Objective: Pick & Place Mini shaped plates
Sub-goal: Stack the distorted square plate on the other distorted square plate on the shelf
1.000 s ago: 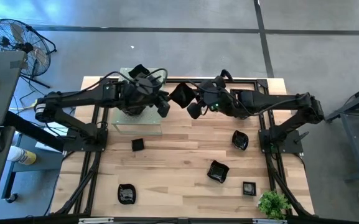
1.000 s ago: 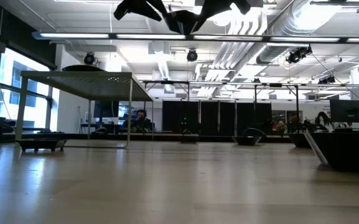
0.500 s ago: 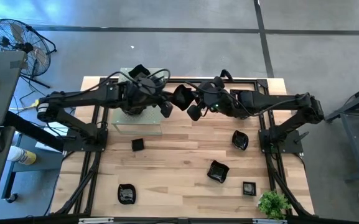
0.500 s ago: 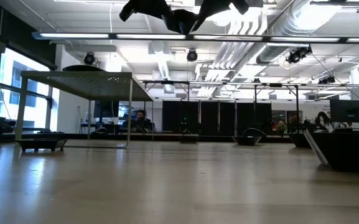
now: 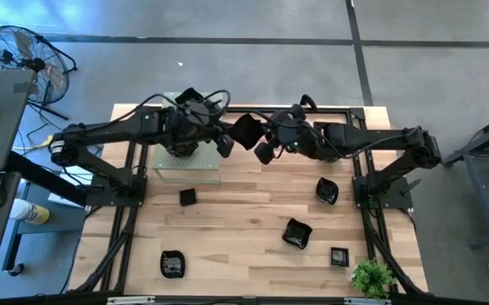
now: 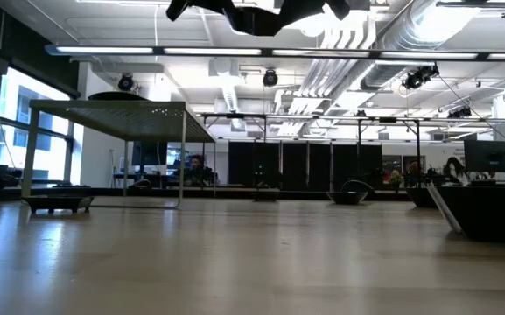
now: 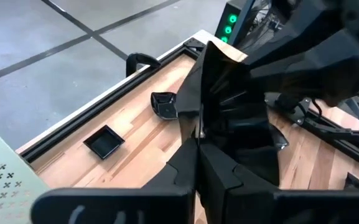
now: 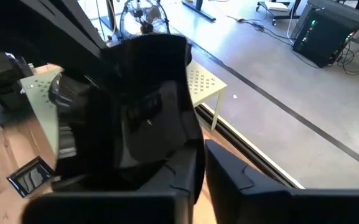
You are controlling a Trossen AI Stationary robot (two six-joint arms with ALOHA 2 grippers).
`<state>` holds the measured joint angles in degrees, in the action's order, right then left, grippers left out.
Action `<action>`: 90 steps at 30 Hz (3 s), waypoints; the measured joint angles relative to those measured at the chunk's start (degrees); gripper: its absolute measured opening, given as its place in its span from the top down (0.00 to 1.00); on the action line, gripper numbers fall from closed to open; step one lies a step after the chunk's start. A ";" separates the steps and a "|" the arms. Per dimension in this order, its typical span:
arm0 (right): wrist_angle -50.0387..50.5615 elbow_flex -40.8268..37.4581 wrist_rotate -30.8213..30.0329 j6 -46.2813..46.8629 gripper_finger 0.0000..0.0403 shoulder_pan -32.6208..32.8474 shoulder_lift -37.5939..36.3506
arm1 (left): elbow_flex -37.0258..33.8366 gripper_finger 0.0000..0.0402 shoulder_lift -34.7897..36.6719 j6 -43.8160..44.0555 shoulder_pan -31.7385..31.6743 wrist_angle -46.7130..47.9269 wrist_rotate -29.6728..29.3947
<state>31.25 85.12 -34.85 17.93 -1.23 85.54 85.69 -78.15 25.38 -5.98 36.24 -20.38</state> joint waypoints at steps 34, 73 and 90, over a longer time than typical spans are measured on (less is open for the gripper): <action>-2.36 0.00 7.66 -0.23 0.62 0.26 0.02 | 5.59 1.00 1.01 -32.34 -54.41 24.37 32.88; -2.49 0.00 8.69 -0.48 0.63 0.28 0.01 | -1.16 1.00 -7.67 -38.34 -63.04 23.35 43.92; -2.95 0.00 8.67 -1.53 0.63 0.28 0.00 | -3.25 0.76 -7.65 -34.12 -63.01 23.33 44.04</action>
<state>28.30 85.12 -26.17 16.40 -0.95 85.54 82.44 -85.80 -8.73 -68.99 59.57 23.66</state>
